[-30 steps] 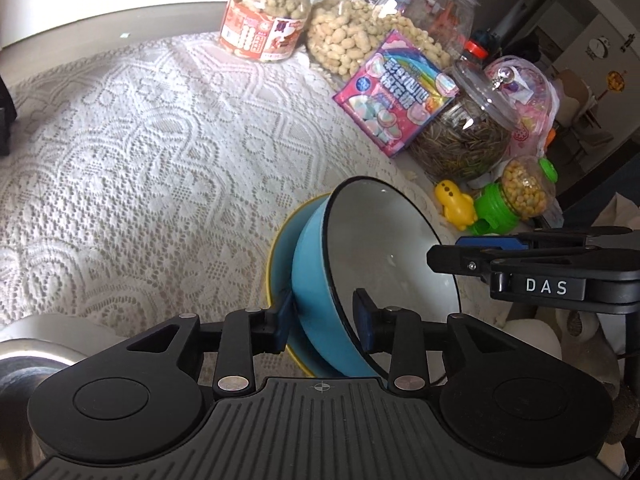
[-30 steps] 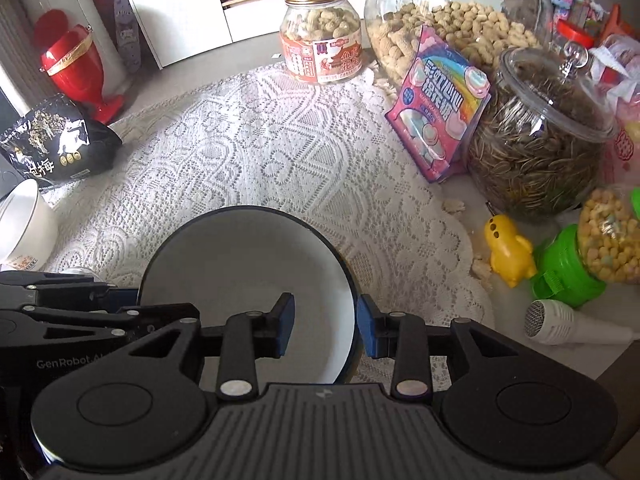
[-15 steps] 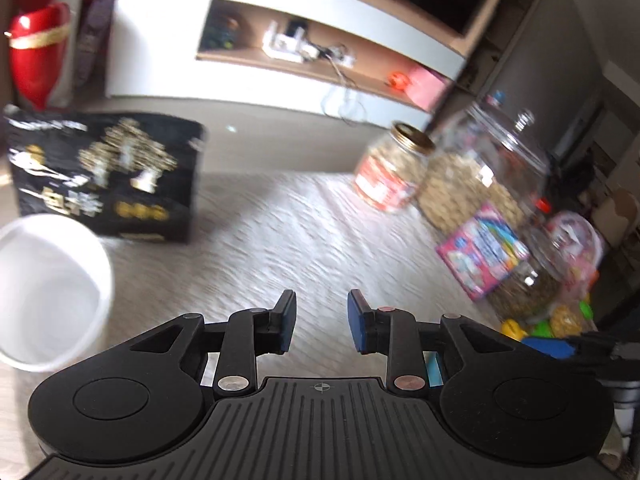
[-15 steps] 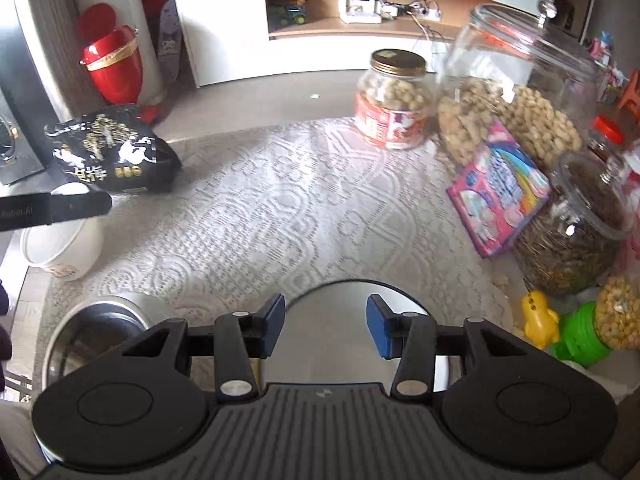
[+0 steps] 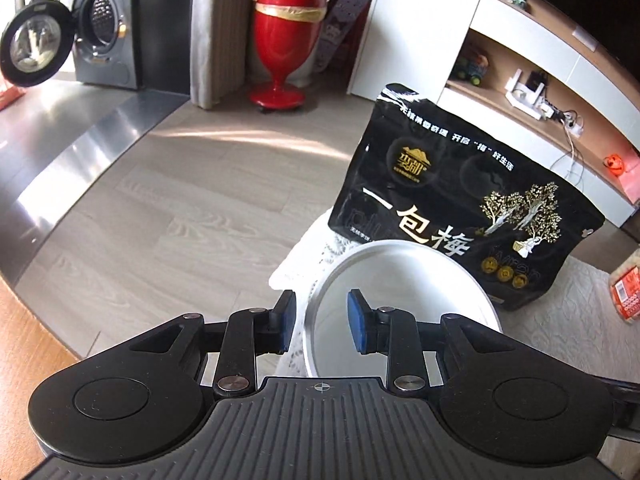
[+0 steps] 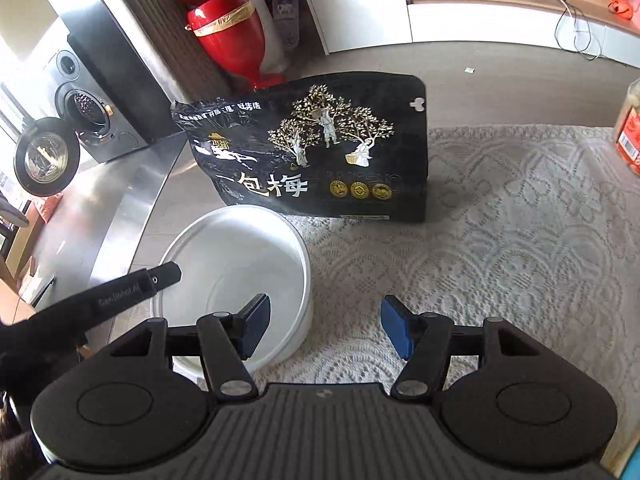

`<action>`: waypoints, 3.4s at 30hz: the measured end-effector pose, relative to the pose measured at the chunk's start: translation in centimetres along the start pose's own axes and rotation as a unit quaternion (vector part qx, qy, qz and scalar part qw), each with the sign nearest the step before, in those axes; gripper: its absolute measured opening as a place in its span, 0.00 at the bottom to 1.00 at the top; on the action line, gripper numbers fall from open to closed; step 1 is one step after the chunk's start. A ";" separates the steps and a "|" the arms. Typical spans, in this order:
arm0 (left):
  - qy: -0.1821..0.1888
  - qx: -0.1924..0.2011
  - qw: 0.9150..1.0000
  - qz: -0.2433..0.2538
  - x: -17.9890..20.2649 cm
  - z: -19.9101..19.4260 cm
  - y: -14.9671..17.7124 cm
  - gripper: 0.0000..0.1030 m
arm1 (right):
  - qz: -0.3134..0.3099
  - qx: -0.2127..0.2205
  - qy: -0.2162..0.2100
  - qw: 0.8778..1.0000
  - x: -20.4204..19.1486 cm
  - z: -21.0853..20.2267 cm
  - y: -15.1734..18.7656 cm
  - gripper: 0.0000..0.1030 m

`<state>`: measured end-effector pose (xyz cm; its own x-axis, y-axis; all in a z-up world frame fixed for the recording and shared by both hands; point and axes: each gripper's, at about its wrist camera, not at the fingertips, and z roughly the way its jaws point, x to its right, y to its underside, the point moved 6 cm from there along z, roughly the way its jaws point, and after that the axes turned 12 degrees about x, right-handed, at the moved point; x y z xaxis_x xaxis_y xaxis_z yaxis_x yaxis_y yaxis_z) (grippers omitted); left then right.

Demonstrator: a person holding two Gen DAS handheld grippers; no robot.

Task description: Organize plates and bowls

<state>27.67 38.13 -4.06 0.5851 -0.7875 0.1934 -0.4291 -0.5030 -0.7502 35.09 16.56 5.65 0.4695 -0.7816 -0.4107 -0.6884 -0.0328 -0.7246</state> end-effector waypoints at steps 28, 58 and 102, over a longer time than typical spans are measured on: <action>0.378 -0.036 0.914 0.146 26.2 -17.6 9.5 0.32 | 0.000 0.077 0.120 0.990 20.1 -25.7 4.3 0.16; 0.350 -0.068 0.920 0.161 19.1 -16.9 13.3 0.32 | -0.040 0.178 0.102 0.978 18.5 -29.6 10.1 0.72; 0.197 -0.210 0.956 0.054 9.9 -4.7 15.1 0.63 | 0.092 0.023 -0.001 0.996 11.7 -8.9 16.0 0.58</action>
<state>23.71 21.06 -10.52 0.2517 -0.8746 0.4143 -0.7601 -0.4436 -0.4747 24.68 1.32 -5.85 0.3390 -0.7711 -0.5389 -0.7361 0.1394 -0.6624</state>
